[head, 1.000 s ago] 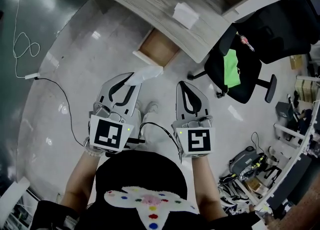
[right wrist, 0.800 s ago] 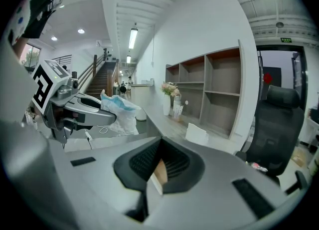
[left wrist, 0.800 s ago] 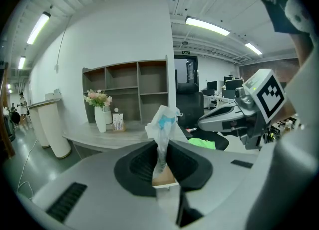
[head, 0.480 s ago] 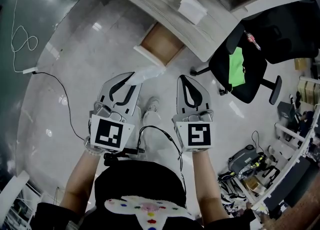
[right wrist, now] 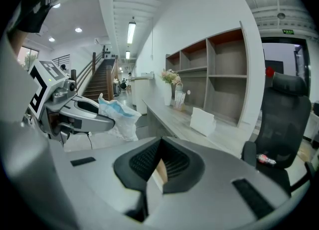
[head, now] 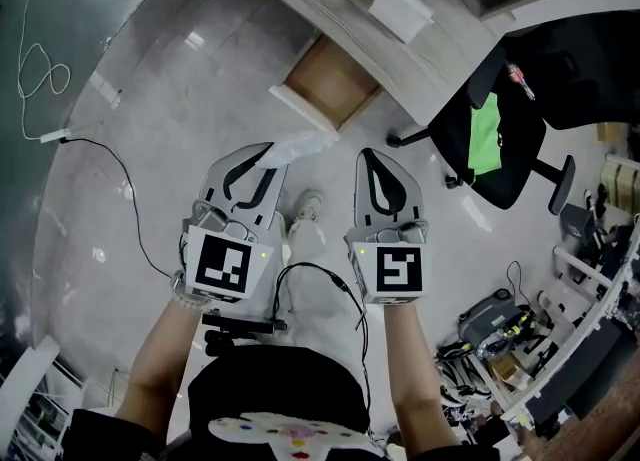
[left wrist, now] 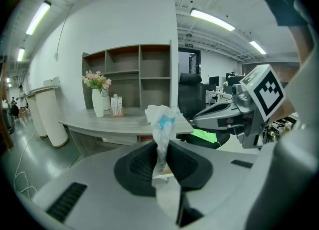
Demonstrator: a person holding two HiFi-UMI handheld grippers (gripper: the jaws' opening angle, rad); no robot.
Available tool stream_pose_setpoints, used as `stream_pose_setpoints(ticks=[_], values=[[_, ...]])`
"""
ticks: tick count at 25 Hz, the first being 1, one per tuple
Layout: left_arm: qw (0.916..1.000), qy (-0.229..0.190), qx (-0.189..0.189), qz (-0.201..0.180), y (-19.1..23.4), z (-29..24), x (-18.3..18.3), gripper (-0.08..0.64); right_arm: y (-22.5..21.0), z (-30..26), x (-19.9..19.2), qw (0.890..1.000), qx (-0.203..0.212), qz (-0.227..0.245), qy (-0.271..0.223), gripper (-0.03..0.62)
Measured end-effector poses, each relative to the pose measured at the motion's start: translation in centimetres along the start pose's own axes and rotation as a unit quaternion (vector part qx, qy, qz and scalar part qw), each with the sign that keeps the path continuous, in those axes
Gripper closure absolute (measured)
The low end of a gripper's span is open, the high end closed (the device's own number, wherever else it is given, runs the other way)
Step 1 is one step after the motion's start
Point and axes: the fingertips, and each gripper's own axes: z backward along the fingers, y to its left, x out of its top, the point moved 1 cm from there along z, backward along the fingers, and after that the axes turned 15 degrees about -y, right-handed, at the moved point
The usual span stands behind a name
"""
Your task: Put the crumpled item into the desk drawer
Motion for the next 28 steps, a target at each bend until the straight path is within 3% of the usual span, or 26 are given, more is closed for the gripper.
stream_pose_setpoints(ticks=[10,18,28], values=[[0.9987,0.029,0.017,0.039,1.2,-2.2,-5.7,0.495,-1.0,-1.4,-5.3,1.0,-0.009,-0.007,0.023,0.588],[0.9988,0.035,0.002,0.034,1.3,-4.6,-9.1,0.495,-1.3,-2.6,-8.0,1.0,-0.008,-0.003,0.03,0.588],[0.9966,0.057,-0.014,0.058,1.1,-8.1,-13.5,0.495,-2.1,-3.7,-11.2,0.999,-0.019,-0.013,0.039,0.588]])
